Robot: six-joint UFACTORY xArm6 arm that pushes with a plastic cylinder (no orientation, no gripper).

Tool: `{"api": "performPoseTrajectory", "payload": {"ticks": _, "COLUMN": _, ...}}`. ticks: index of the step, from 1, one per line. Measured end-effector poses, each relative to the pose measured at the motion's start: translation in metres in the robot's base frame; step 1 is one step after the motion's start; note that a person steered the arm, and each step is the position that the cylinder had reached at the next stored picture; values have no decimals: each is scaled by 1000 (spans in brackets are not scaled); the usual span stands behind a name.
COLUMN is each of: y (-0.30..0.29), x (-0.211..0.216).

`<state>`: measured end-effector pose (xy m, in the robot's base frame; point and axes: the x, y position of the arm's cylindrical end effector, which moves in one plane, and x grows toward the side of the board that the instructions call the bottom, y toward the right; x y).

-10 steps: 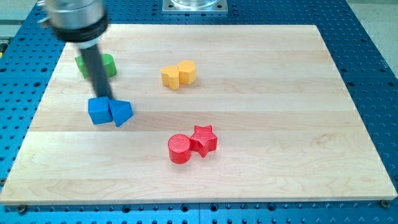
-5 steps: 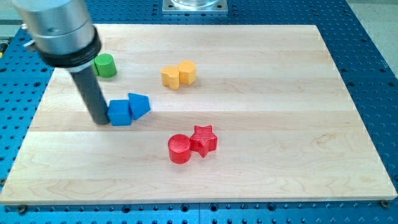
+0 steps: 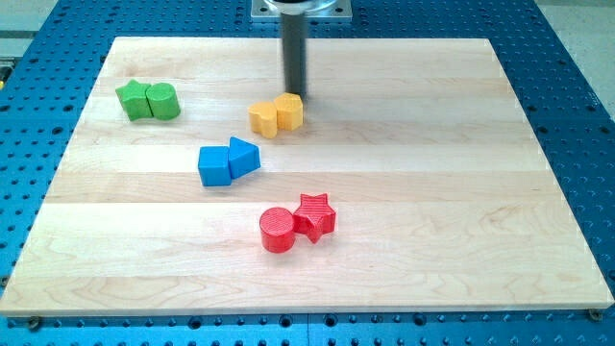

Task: Merge the blue blocks and the yellow blocks with each other at the top left of the red blocks

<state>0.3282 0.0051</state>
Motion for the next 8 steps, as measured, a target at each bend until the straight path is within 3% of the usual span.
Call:
{"api": "performPoseTrajectory", "payload": {"ticks": 2, "y": -69, "x": 41}}
{"api": "performPoseTrajectory", "payload": {"ticks": 4, "y": -99, "x": 58}}
{"api": "performPoseTrajectory", "payload": {"ticks": 7, "y": -90, "x": 75}}
{"api": "performPoseTrajectory", "payload": {"ticks": 8, "y": -74, "x": 59}}
